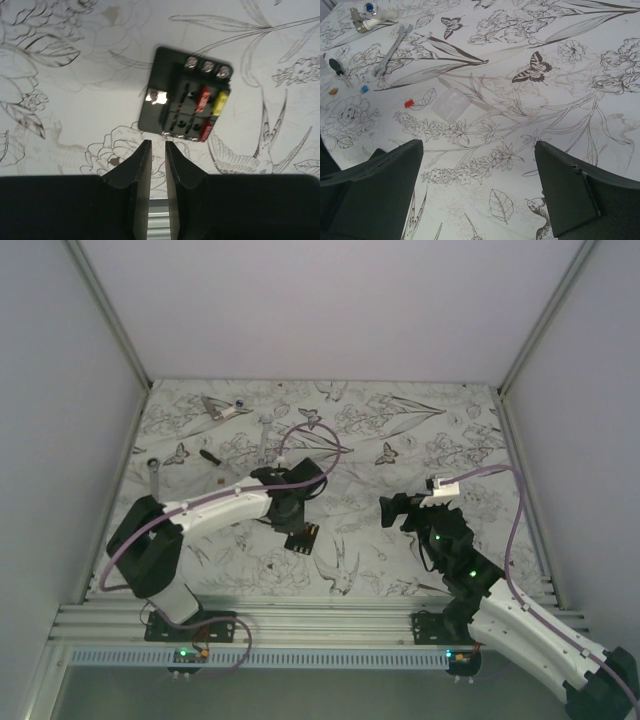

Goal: Snap on the fuse box
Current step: Install the fuse at the fuse box base.

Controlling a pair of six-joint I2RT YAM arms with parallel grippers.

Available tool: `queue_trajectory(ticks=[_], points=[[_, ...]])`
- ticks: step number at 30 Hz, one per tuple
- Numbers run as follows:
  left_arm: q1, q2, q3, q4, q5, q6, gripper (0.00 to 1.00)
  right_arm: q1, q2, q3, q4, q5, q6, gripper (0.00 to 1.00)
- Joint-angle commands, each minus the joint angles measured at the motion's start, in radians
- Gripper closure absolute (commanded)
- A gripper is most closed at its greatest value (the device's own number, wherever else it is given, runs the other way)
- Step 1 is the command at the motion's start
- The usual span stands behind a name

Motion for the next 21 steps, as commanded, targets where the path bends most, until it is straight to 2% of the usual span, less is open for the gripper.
queue_trajectory(ticks=[1, 8, 14, 21], points=[[0.012, -0.064, -0.106, -0.027, -0.025, -0.049, 0.80, -0.006, -0.010, 0.008, 0.017, -0.001, 0.023, 0.00], [0.014, -0.026, -0.156, 0.067, 0.001, -0.056, 0.81, -0.006, -0.009, 0.009, 0.015, -0.001, 0.024, 0.00], [0.013, 0.107, -0.073, 0.121, 0.043, -0.048, 0.85, -0.006, -0.011, 0.003, 0.016, 0.003, 0.024, 0.00], [0.008, 0.219, 0.097, 0.143, 0.064, -0.011, 0.84, -0.005, 0.015, 0.003, 0.029, 0.004, 0.021, 0.00]])
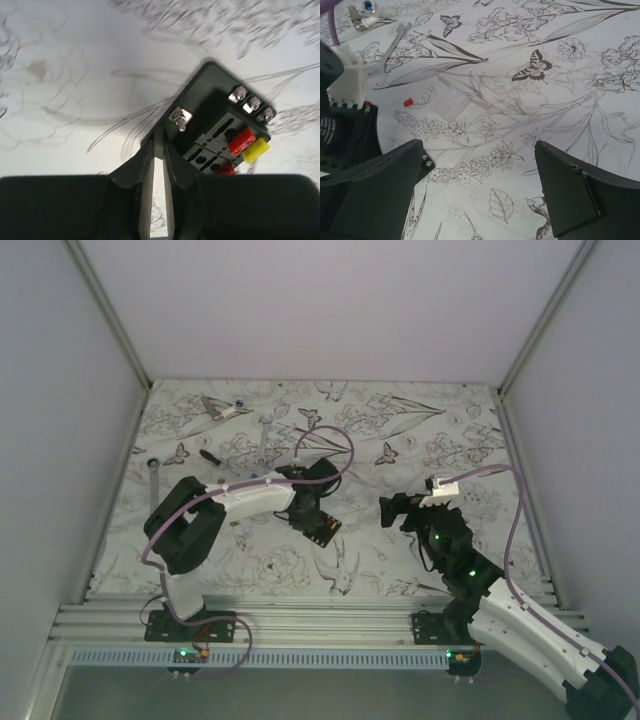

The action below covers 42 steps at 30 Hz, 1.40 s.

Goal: Snap on the fuse box
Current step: Install the fuse at the fuse box base, then pick up the fuse from the center of the board.

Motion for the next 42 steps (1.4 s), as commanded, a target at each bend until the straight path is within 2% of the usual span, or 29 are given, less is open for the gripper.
queue_trajectory(ticks=[1, 5, 8, 12, 18, 29, 39, 42], points=[[0.002, 0.051, 0.089, 0.019, 0.020, 0.031, 0.82, -0.005, 0.014, 0.003, 0.028, 0.003, 0.016, 0.00], [0.033, -0.015, 0.078, 0.000, 0.008, 0.046, 0.78, -0.005, 0.004, 0.000, 0.030, 0.009, 0.017, 0.00], [0.079, -0.092, 0.038, -0.038, -0.035, 0.061, 0.68, -0.005, 0.005, -0.001, 0.033, 0.008, 0.015, 0.00], [0.198, -0.159, -0.005, -0.064, -0.016, 0.135, 0.60, -0.006, 0.019, -0.001, 0.038, 0.007, 0.015, 0.01], [0.374, -0.130, 0.039, -0.063, 0.047, 0.272, 0.50, -0.006, 0.047, -0.002, 0.057, 0.008, 0.014, 0.00], [0.548, 0.093, 0.220, 0.017, 0.165, 0.417, 0.49, -0.006, 0.078, -0.002, 0.069, 0.012, 0.009, 0.00], [0.616, 0.241, 0.346, 0.020, 0.187, 0.497, 0.50, -0.007, 0.104, 0.002, 0.078, 0.010, 0.007, 0.00], [0.621, 0.271, 0.355, 0.018, 0.222, 0.501, 0.53, -0.007, 0.106, 0.000, 0.078, 0.011, 0.006, 0.00]])
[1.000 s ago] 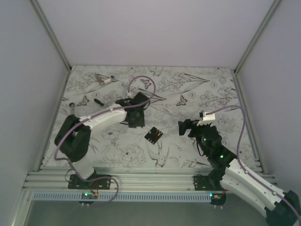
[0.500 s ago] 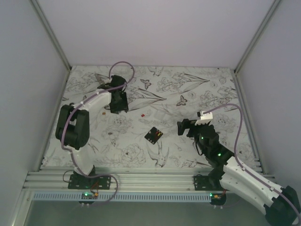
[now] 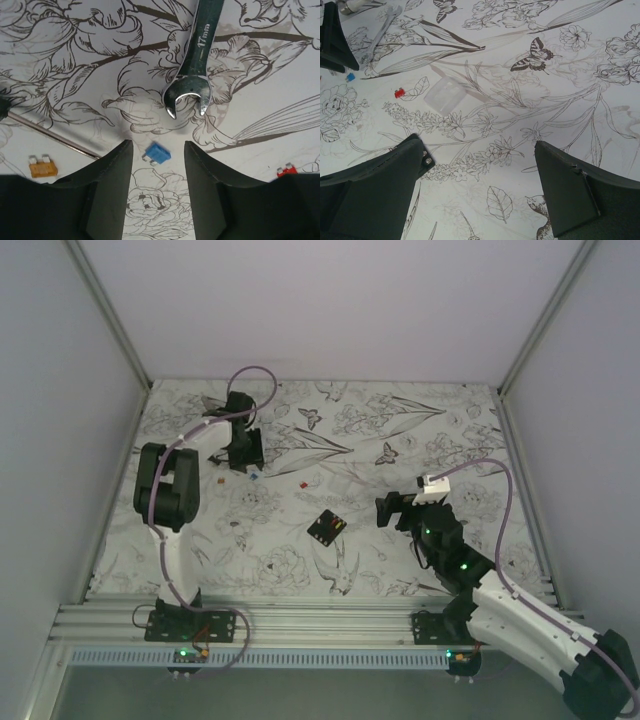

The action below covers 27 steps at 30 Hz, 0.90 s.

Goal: Snap on the fuse box
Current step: Pick up the fuse from the center of the board.

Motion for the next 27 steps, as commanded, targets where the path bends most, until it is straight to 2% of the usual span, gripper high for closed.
queue_trajectory(ticks=[1, 5, 14, 20, 27], points=[[0.005, 0.044, 0.021, -0.020, 0.058, 0.041, 0.55, -0.007, -0.001, 0.002, 0.035, 0.011, 0.006, 0.00], [-0.027, 0.039, -0.022, -0.022, 0.059, 0.052, 0.59, -0.007, 0.002, 0.002, 0.036, 0.007, 0.008, 0.00], [-0.138, -0.065, -0.190, -0.025, 0.036, -0.036, 0.59, -0.007, -0.001, 0.002, 0.036, -0.003, 0.010, 0.00], [-0.241, -0.098, -0.242, -0.030, 0.024, -0.090, 0.59, -0.008, -0.002, 0.005, 0.035, -0.006, 0.010, 0.00], [-0.270, -0.155, -0.286, -0.043, -0.073, -0.134, 0.58, -0.007, 0.004, 0.005, 0.039, -0.008, 0.010, 0.00]])
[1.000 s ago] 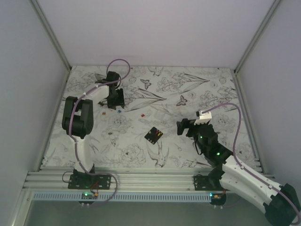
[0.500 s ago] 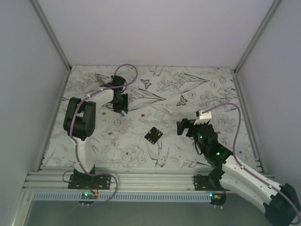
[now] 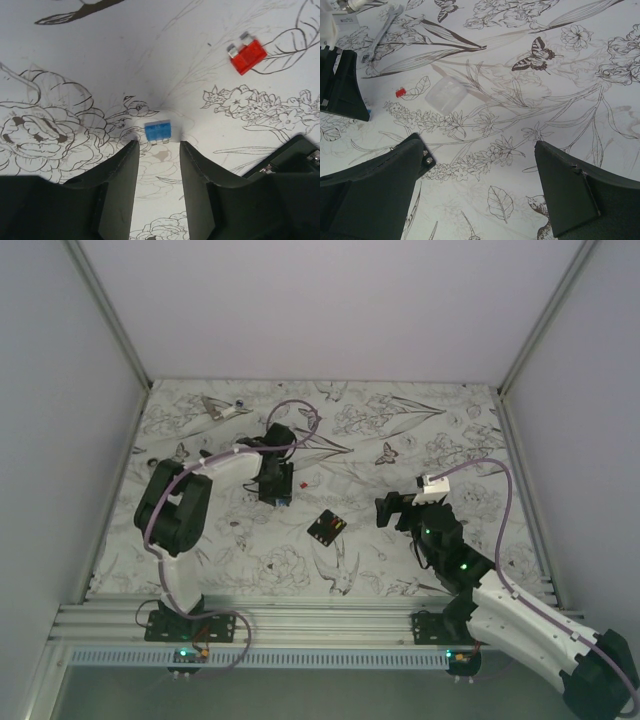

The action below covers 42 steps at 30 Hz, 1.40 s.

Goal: Snap on the fuse box
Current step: Pick up the fuse from the center of the board.

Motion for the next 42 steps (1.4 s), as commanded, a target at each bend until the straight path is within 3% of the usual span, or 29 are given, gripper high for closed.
queue_trajectory(ticks=[1, 19, 32, 42], points=[[-0.001, -0.003, -0.036, -0.068, -0.078, -0.043, 0.58, -0.008, 0.004, 0.005, 0.038, -0.003, 0.011, 0.00], [-0.083, 0.079, 0.011, -0.079, -0.223, -0.090, 0.64, -0.007, -0.003, 0.002, 0.037, -0.007, 0.012, 0.00], [-0.093, 0.117, 0.039, -0.060, -0.221, -0.110, 0.64, -0.008, -0.007, 0.004, 0.035, -0.008, 0.014, 0.00], [-0.093, 0.090, 0.012, -0.057, -0.217, -0.119, 0.76, -0.008, -0.003, 0.005, 0.035, -0.016, 0.013, 0.00]])
